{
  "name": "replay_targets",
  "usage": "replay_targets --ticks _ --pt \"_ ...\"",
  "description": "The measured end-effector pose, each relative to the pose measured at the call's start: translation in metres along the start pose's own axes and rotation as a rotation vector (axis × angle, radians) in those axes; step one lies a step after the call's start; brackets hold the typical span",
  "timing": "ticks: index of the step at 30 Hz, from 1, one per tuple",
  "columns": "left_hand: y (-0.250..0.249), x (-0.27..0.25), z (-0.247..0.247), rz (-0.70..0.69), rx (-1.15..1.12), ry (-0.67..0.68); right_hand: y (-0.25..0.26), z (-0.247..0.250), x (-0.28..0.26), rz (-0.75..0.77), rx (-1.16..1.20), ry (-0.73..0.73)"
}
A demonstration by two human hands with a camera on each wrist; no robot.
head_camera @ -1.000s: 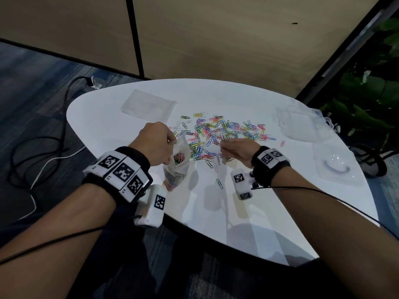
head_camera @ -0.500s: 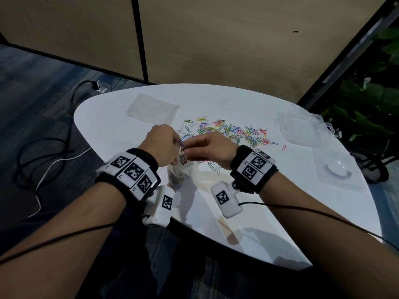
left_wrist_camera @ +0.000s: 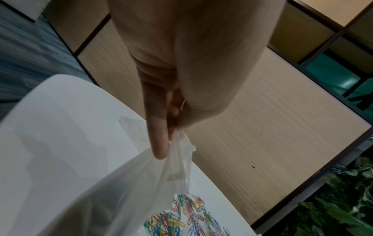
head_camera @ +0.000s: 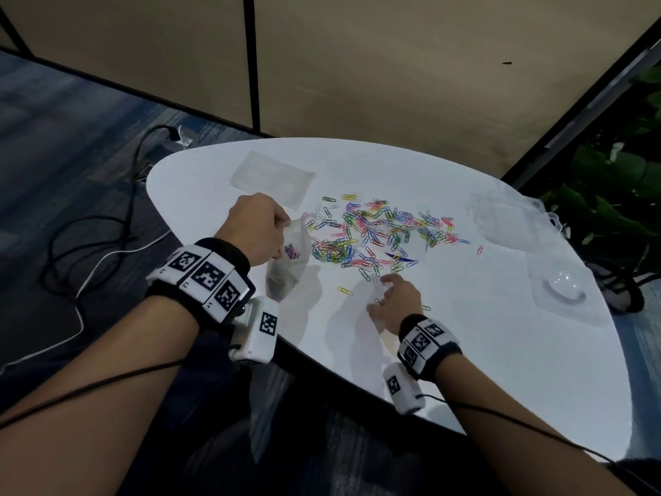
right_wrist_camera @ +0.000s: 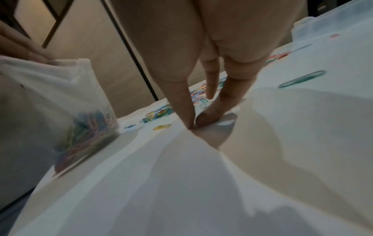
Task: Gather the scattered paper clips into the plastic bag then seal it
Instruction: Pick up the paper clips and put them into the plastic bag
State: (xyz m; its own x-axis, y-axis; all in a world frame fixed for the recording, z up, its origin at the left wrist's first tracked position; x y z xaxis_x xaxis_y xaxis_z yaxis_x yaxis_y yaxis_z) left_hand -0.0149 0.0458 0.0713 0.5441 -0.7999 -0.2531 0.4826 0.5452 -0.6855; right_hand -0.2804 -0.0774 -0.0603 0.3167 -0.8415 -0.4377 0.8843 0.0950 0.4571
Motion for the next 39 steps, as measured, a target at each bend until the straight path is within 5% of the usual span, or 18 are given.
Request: replay_targets --ticks 6,12,17,22,25,29,35,39 --pt "0.005 0.001 0.007 0.024 0.019 -0.074 0.059 -0.008 0.034 0.119 0.022 -0.01" --pt "0.011 0.004 0.011 0.018 0.009 -0.076 0.1 -0.023 0.047 0.348 -0.46 0.063" --pt "0.021 0.005 0.016 0.033 -0.005 -0.082 0.113 -0.01 0.056 0.424 -0.413 -0.03" --pt "0.016 0.002 0.014 0.023 -0.017 -0.062 0.084 0.017 0.066 0.183 -0.006 0.001" --pt "0.013 0.001 0.01 0.027 -0.02 -0.048 0.064 0.024 0.061 -0.018 0.519 0.151" --pt "0.014 0.004 0.005 0.015 -0.035 -0.028 0.093 0.035 0.033 0.033 1.025 0.321" --pt "0.011 0.005 -0.001 -0.02 -0.038 -0.013 0.171 0.022 -0.016 0.124 1.288 0.608" --pt "0.012 0.006 0.0 -0.032 -0.043 -0.012 0.189 -0.002 -0.025 0.143 1.135 0.554"
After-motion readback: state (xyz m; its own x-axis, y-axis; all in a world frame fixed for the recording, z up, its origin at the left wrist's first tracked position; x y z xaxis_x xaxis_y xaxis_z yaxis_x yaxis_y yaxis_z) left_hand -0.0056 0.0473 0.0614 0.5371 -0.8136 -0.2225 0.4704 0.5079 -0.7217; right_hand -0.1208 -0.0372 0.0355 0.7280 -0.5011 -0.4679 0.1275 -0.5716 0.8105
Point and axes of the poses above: each hand's wrist, its own x-axis towards the middle knuckle, its own z-axis out of the back of the hand, y = z × x, the point moved 7 cm from there along x, towards the middle knuckle, and after that the axes turned 3 degrees about y, right-handed, at the moved point
